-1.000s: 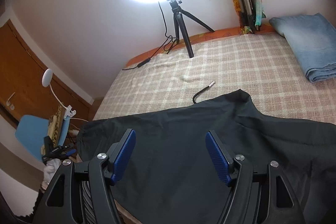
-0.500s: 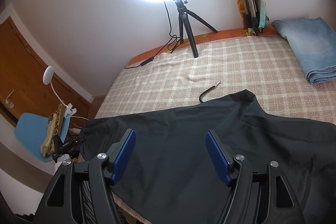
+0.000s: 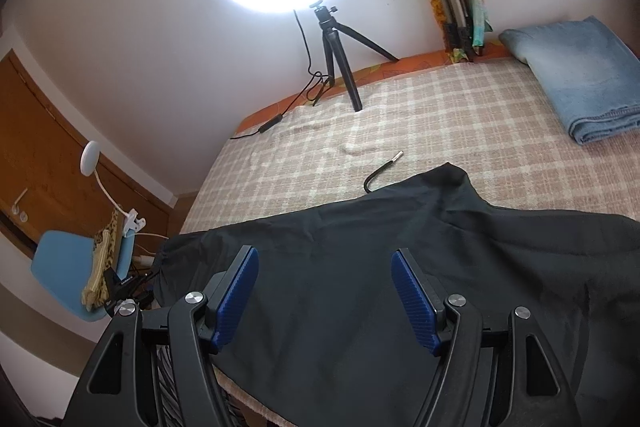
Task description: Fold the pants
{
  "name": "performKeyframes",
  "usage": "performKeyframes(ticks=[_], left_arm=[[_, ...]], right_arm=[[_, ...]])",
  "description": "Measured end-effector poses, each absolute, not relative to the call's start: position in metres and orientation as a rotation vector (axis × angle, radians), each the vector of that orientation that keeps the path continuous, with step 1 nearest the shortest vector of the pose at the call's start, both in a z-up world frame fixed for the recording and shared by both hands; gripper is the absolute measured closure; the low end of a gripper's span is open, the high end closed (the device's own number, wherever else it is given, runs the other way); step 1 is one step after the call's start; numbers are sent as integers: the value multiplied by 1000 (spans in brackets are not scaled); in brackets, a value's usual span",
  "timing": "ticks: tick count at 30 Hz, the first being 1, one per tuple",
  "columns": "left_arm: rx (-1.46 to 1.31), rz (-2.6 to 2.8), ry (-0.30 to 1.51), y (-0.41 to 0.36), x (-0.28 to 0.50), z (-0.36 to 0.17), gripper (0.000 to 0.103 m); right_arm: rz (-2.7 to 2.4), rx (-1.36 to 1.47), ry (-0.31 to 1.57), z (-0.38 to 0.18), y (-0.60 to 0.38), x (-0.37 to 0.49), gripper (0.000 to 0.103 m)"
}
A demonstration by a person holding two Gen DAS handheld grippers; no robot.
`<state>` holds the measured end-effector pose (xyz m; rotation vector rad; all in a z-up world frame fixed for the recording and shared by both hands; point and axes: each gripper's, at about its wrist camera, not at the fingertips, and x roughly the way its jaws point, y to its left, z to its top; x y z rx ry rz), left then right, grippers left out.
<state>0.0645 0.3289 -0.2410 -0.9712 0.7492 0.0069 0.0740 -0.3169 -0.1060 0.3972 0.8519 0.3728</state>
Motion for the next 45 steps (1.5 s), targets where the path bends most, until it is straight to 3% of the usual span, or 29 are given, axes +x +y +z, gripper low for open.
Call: performKeyframes(ticks=[13,26,34,45], left_arm=[[-648,-17,671,271,71,-165,87],[-232,-271,710,110,81,-119,87],[-115,-517,803,-4,81,-132,87],[21,-610,850,-78,53,-164,87]], right_arm=[[382,454,846,-109,-329,67,30],[546,438,942,-136,-277,85,29],[693,592,1069,-188,-230,107,29],[719,767,1180,-233,-213,123,23]])
